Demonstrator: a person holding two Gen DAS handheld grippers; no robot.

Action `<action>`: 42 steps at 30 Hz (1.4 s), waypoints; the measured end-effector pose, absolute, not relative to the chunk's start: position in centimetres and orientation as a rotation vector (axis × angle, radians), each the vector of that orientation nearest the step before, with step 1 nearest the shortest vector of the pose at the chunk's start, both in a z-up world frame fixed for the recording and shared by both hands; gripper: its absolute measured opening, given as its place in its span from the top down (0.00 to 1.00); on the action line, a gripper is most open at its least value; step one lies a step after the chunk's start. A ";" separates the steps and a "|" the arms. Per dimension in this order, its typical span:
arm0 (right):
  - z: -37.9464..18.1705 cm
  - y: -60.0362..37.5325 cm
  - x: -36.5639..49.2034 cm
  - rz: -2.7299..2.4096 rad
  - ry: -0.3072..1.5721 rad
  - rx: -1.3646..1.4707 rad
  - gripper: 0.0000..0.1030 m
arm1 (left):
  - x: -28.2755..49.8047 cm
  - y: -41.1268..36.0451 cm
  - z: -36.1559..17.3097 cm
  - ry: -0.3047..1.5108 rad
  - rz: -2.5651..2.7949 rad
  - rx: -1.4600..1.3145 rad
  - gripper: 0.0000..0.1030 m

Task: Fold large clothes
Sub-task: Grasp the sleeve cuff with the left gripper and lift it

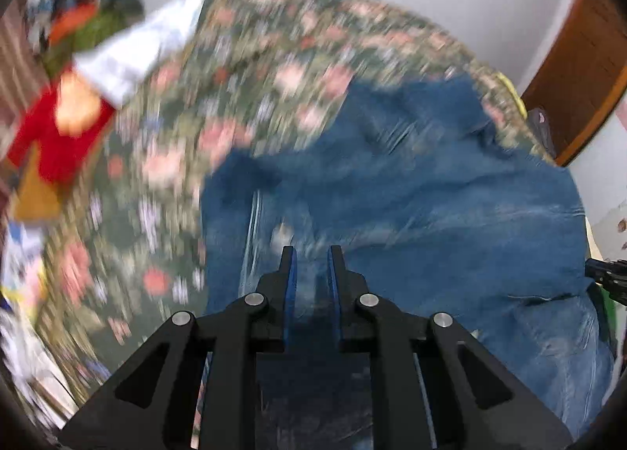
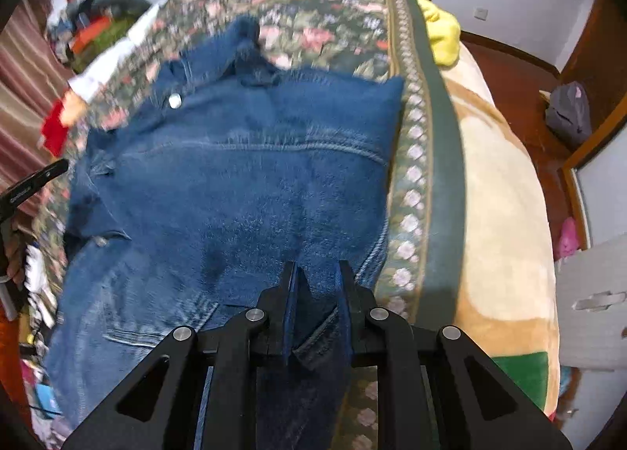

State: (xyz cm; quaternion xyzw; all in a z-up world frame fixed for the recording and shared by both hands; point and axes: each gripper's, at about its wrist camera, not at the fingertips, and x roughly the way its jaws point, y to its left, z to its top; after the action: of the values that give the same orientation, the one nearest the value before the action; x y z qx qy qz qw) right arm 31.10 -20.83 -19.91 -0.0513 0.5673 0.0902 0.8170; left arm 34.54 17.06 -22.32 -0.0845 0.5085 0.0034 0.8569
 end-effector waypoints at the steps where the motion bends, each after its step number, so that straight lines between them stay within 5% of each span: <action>1: -20.0 -20.7 31.1 0.184 1.204 -0.127 0.85 | 34.0 17.9 -23.2 1.099 0.005 -0.212 0.87; 4: -19.8 -20.1 31.0 0.168 1.196 -0.166 0.85 | 32.5 20.4 -24.5 1.140 0.000 -0.322 0.74; 6: -19.7 -20.1 31.1 0.163 1.203 -0.164 0.85 | 31.3 21.8 -24.2 1.122 0.020 -0.395 0.50; 11: -19.7 -20.6 31.6 0.162 1.215 -0.105 0.85 | 31.0 23.9 -23.2 1.065 -0.050 -0.553 0.34; 16: -19.5 -20.9 31.8 0.165 1.214 -0.059 0.85 | 33.5 24.0 -26.6 1.152 -0.116 -0.802 0.34; 23: -19.0 -21.4 31.9 0.179 1.200 -0.073 0.85 | 37.2 22.2 -28.7 1.142 -0.046 -0.746 0.37; 29: -17.6 -22.3 32.2 0.171 1.159 -0.084 0.85 | 39.1 17.9 -25.9 1.034 0.080 -0.343 0.70; 42: -15.2 -20.8 35.6 0.189 1.057 -0.150 0.85 | 36.4 17.8 -14.2 0.678 0.063 -0.162 0.71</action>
State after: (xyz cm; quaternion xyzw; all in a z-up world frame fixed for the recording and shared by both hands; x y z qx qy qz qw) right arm 35.64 -20.80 -15.19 -0.0714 0.5032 0.0901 0.8565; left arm 36.40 17.84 -14.17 -0.0792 0.3324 0.0309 0.9393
